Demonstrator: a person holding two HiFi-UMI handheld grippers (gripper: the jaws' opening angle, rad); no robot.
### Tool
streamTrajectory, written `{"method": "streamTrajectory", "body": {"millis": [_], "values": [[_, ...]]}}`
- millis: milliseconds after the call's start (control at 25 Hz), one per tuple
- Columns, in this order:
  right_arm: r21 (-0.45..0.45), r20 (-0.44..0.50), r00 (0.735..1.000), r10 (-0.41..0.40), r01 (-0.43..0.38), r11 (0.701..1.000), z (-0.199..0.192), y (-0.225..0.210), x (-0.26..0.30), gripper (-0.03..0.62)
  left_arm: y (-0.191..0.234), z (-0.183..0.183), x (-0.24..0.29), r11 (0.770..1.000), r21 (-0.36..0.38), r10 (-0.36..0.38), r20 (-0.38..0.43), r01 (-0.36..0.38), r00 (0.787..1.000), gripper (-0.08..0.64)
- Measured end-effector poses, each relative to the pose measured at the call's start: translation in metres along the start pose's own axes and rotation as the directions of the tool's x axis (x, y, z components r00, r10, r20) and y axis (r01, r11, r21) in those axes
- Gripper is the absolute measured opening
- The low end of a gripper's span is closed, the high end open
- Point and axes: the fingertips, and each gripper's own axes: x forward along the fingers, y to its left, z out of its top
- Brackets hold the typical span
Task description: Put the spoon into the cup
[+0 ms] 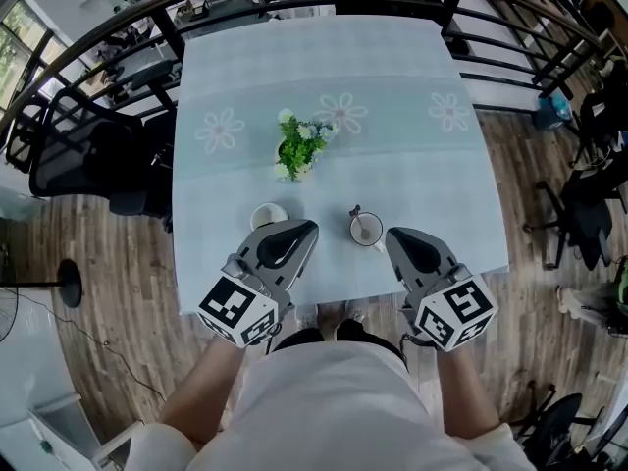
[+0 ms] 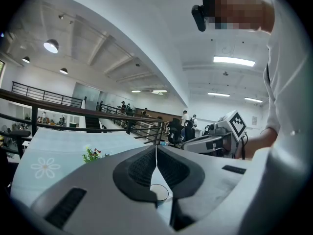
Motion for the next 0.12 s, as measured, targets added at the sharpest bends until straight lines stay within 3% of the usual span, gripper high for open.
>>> {"method": "streamTrajectory", "body": {"millis": [120], "values": [[-0.003, -0.001, 1.000, 0.002, -0.002, 1.000, -0.0010, 0.0007, 0.0011, 0.021, 0.0004, -0.0029, 0.0002, 1.000, -0.001, 0.000, -0.001, 0.000, 1.000, 0.026]]}}
